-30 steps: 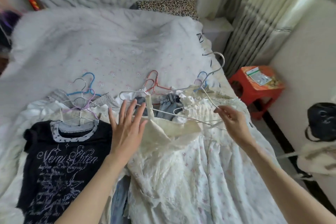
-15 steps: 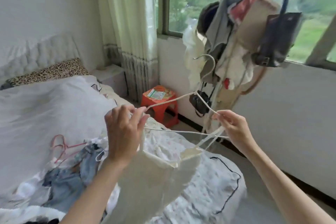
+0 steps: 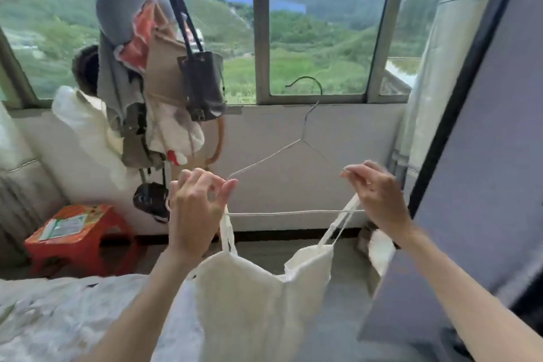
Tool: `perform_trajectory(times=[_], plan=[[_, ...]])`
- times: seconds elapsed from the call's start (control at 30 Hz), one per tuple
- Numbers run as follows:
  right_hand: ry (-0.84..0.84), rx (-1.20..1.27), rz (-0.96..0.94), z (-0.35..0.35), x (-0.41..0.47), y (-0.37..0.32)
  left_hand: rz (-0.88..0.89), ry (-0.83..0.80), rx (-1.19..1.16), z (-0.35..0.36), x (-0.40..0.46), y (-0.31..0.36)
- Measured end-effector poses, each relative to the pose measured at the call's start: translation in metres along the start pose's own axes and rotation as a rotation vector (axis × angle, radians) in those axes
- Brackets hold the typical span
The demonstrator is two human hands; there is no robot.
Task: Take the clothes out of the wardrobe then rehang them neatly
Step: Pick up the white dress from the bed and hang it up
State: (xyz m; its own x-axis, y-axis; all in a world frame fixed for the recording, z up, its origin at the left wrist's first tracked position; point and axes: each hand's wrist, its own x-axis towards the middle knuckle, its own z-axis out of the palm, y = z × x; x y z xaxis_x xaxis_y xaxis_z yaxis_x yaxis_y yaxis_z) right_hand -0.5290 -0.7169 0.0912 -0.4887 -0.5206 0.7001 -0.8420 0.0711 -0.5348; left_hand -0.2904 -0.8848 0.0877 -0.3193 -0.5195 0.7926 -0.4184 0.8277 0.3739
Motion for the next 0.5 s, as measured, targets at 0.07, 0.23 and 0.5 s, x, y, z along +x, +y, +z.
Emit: perform_trajectory(times=[0.07,0.23,0.5], plan=[[0.084,-0.146,-0.054,-0.043,-0.002,0.023,-0.05,-0.033,-0.139,0.034,0.006,0.039],[0.236,-0.404,0.067,-0.153,-0.023,0.081,-0.038,-0.113,-0.332,0.109,0.011,0.137],[0.478,-0.763,0.315,-0.28,-0.089,0.127,0.061,-0.282,-0.586,0.198,-0.003,0.276]])
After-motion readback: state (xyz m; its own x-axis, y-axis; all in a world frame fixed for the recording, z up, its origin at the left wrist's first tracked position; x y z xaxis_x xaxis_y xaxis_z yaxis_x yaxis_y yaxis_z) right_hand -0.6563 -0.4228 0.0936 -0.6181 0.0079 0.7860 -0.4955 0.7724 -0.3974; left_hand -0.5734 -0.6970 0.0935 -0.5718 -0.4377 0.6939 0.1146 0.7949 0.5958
